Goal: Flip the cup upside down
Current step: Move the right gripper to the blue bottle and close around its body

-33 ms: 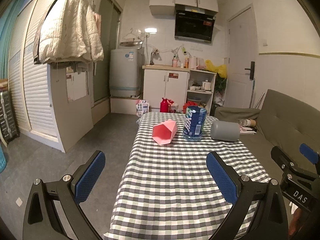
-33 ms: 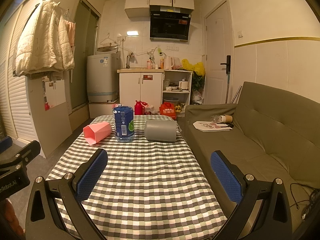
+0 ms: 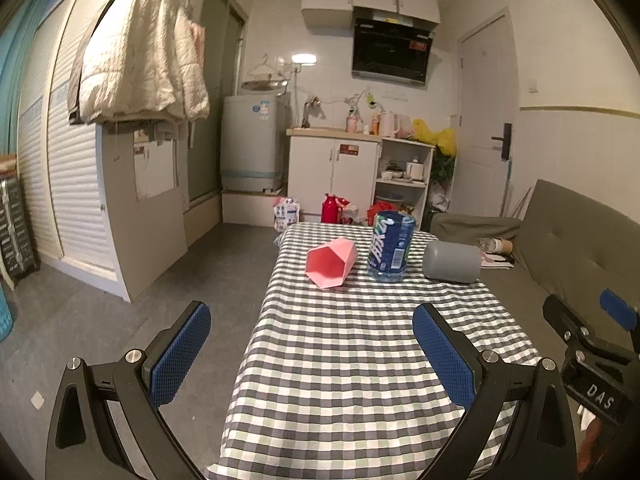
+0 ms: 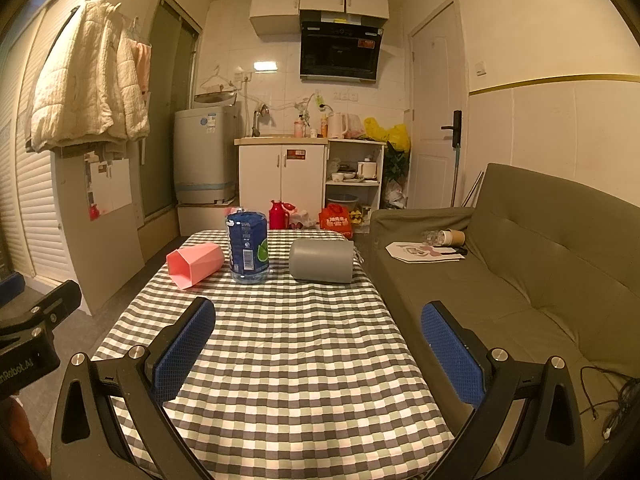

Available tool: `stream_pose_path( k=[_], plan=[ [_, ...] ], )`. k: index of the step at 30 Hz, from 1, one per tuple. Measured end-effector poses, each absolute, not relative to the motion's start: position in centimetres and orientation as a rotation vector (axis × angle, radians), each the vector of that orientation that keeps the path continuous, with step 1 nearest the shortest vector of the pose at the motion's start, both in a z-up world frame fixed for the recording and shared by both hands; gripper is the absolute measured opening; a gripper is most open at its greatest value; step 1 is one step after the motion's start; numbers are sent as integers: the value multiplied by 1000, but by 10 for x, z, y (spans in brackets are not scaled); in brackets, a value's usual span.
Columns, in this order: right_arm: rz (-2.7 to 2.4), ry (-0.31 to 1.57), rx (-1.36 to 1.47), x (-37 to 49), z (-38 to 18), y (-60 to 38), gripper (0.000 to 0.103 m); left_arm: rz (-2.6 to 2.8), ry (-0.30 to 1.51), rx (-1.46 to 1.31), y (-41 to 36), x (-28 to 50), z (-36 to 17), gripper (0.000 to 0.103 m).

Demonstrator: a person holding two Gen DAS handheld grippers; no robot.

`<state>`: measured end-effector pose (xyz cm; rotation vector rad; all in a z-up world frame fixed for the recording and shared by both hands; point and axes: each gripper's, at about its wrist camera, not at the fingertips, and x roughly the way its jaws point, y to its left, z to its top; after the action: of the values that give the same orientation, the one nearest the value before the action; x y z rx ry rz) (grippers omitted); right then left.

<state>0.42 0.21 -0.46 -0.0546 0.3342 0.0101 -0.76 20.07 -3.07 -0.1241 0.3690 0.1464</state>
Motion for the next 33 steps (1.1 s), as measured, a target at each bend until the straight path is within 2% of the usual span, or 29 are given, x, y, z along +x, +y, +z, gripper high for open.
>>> stream_pose_path(
  k=[10,16,24,33],
  plan=[
    [83,360,-59,31,5,10,103,196,477,-137,228,48,-27,103],
    [162,443,-69,118,7,31,103,214,521,-162,254,102,-31,103],
    [233,583,-141,230,-35,77,103,241,569,-122,273,165,-51,103],
    [197,628,-79,299,-68,86,103,240,616,-130,286,193,-74,103]
  ],
)
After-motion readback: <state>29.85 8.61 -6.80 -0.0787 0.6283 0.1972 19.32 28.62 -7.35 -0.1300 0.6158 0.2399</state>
